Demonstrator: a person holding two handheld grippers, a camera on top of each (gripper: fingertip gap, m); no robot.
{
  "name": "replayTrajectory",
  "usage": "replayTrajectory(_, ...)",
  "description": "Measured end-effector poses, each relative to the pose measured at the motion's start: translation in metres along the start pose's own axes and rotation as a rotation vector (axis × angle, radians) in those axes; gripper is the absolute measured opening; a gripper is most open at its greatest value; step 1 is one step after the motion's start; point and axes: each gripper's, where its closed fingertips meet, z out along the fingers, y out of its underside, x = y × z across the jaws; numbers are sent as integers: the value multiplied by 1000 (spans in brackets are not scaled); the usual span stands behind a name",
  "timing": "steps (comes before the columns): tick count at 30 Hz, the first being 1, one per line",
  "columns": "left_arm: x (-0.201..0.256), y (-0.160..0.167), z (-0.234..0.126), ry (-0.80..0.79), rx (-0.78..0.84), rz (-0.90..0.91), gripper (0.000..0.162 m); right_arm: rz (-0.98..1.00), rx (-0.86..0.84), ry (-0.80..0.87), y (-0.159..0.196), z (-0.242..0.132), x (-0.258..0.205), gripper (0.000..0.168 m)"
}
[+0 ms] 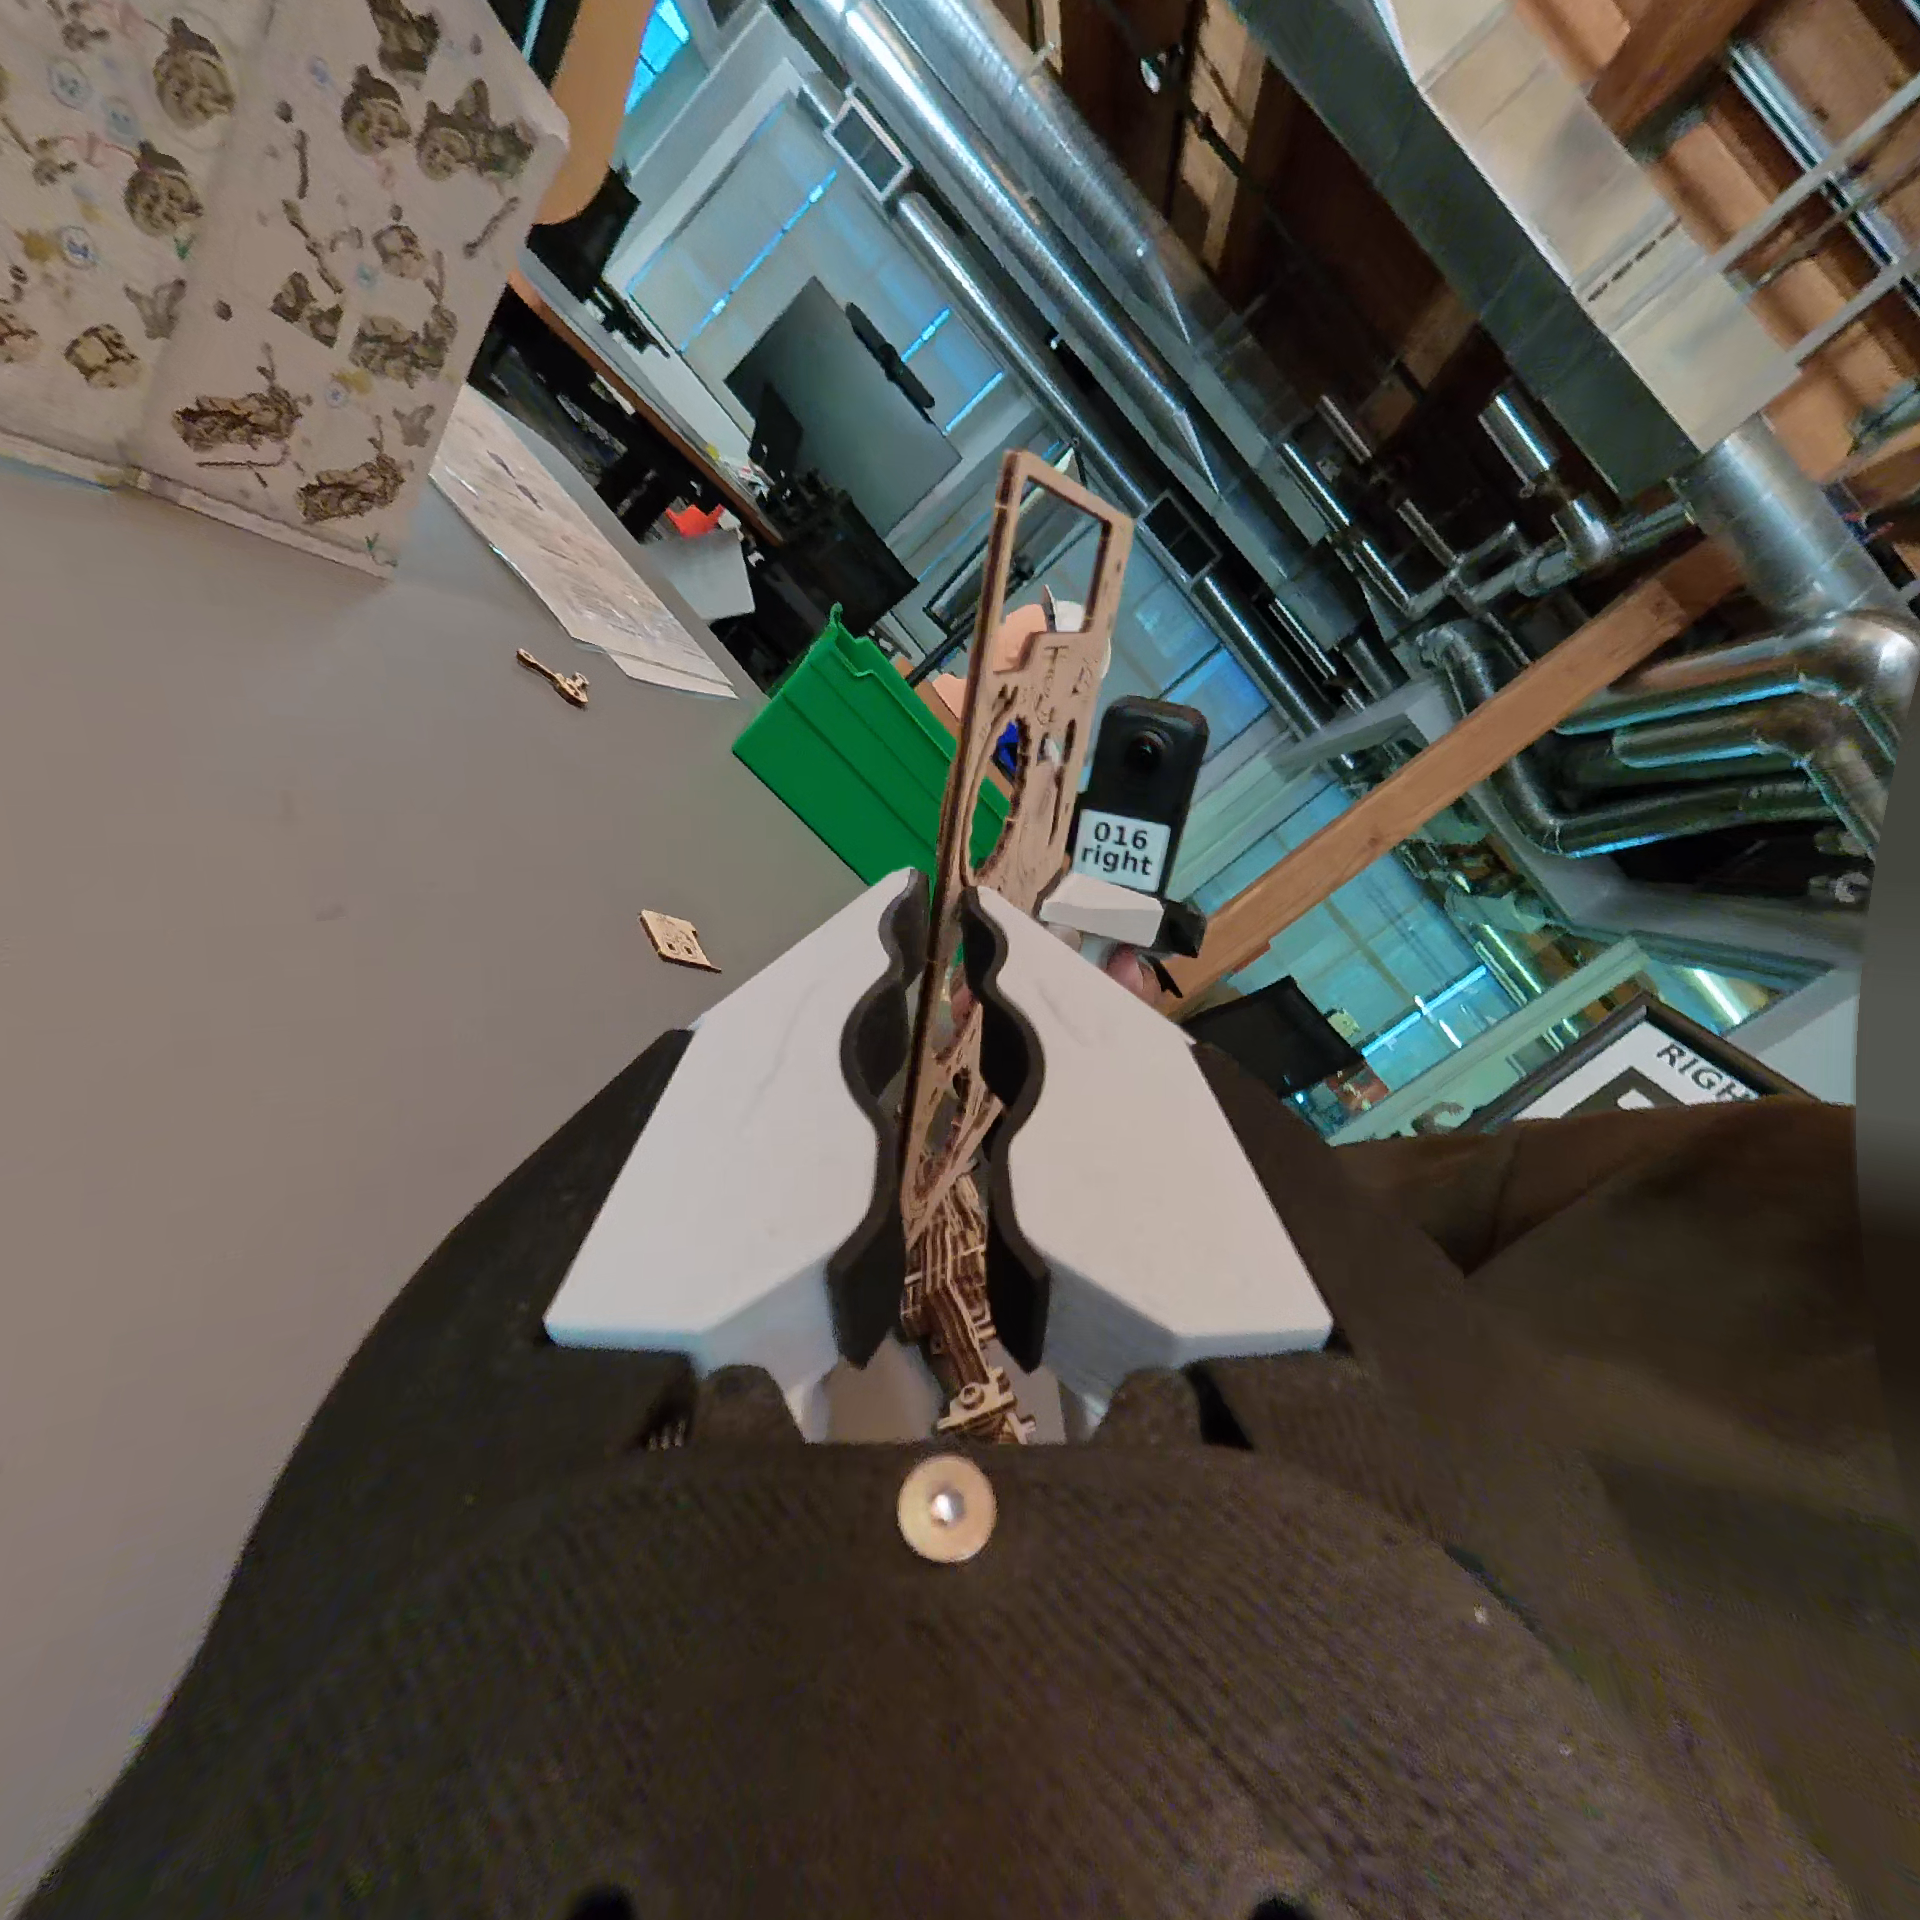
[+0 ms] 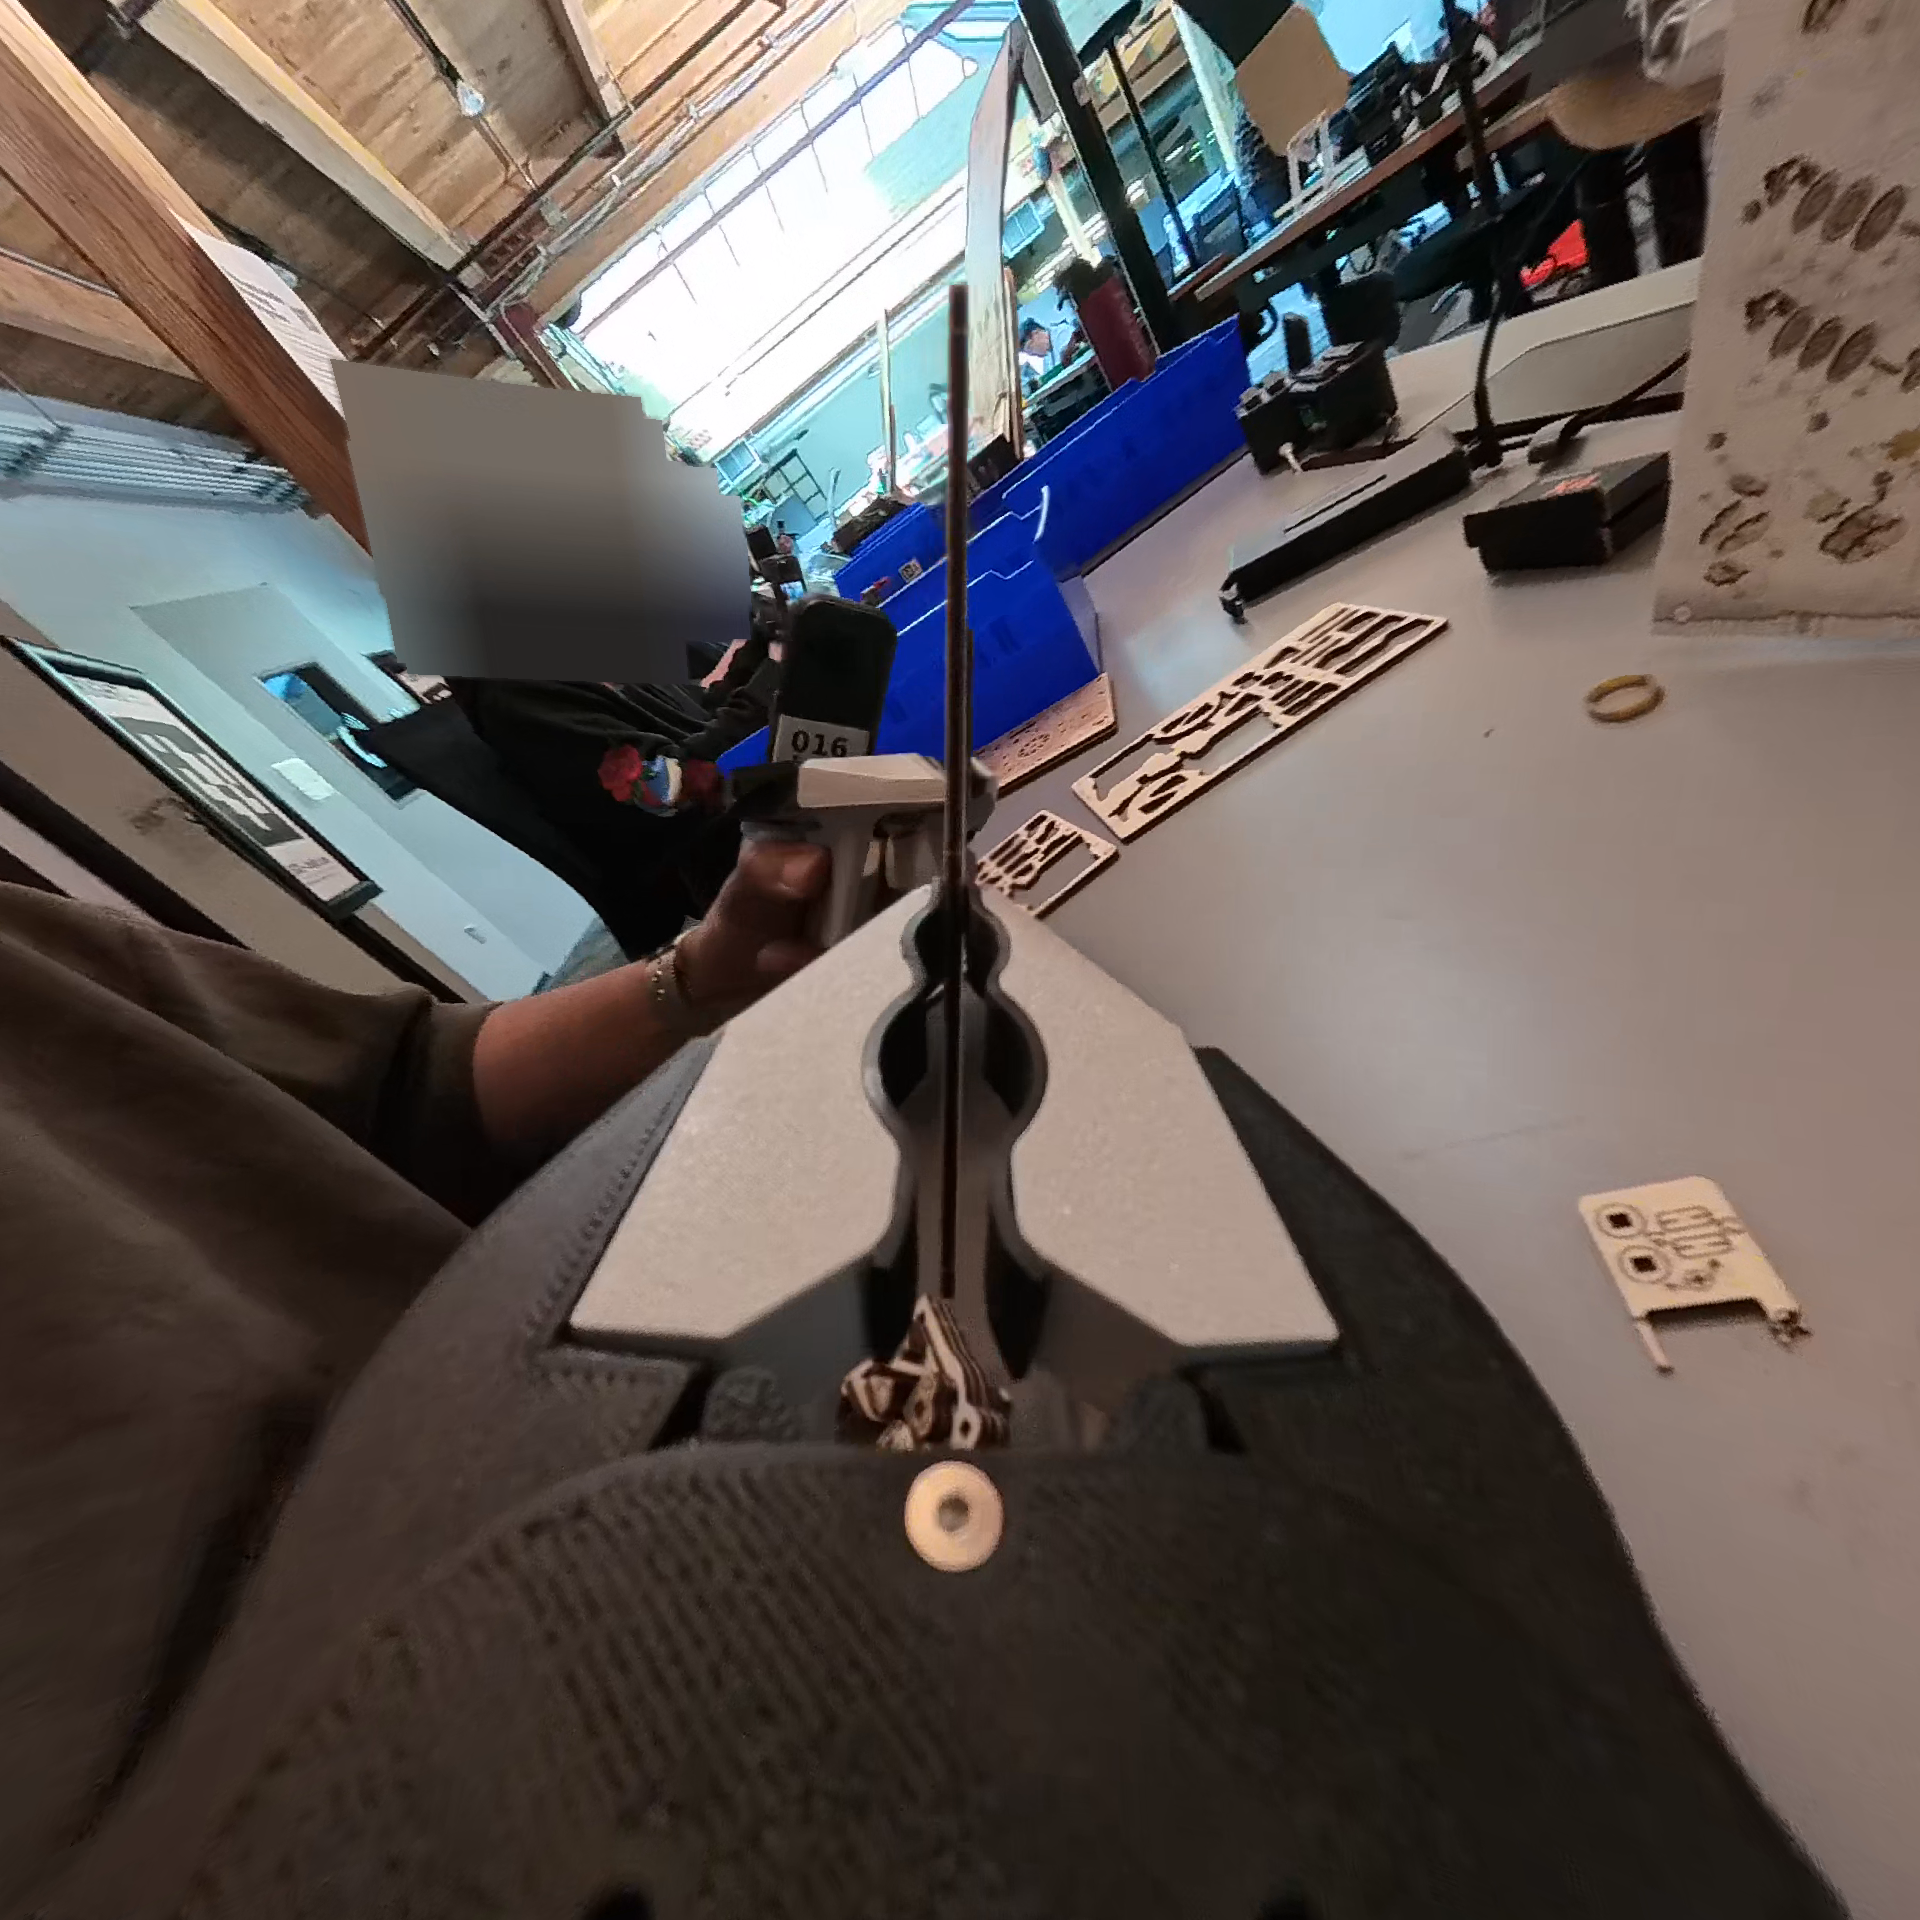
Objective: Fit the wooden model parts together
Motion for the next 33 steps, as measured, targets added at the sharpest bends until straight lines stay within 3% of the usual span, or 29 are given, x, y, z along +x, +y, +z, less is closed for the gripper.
replayTrajectory(11, -15, 0, 1, -158, 51, -7, 4, -172, -39, 88, 5, 6, -6, 3)
replayTrajectory(25, -12, -3, 0, -184, 80, 39, 4, -207, -24, 131, 3, 5, 0, 1)
replayTrajectory(28, -17, -2, 0, -192, 85, -5, 20, -220, 8, 174, -3, 0, 8, 1)
replayTrajectory(30, -18, -6, -2, -180, 105, -30, 27, -301, 23, 224, -8, -5, 12, 1)
replayTrajectory(33, -9, -10, -3, -104, 122, -62, 24, -555, -32, 338, -7, -7, 19, 1)
